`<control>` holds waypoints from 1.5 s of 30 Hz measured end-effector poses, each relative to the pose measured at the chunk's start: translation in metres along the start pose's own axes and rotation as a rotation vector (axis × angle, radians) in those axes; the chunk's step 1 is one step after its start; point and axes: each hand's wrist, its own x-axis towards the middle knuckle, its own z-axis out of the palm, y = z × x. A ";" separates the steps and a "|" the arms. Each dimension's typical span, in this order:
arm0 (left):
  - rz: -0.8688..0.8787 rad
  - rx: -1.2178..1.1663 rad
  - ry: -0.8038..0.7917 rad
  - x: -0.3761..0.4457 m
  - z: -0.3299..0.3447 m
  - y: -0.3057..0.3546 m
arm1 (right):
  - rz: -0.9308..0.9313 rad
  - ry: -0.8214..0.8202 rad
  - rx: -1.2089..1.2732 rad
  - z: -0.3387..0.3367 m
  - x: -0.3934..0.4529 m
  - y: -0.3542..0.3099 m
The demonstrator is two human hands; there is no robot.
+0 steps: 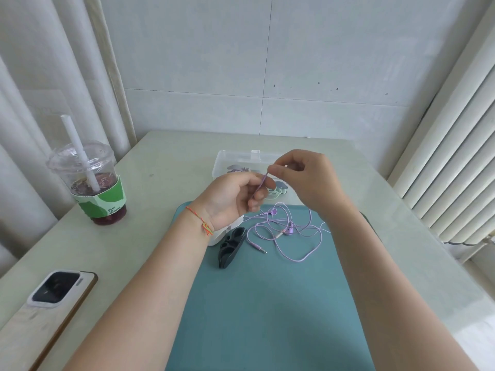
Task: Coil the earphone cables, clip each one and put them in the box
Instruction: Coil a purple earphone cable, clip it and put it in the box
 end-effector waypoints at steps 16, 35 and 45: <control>0.024 -0.018 -0.119 -0.006 0.001 0.003 | -0.001 0.001 0.063 0.004 0.002 0.006; 0.348 -0.427 0.242 0.002 -0.003 0.002 | -0.006 -0.399 -0.279 0.019 -0.011 -0.003; 0.203 0.058 0.196 0.001 0.004 -0.006 | -0.043 -0.277 -0.252 0.003 -0.008 -0.009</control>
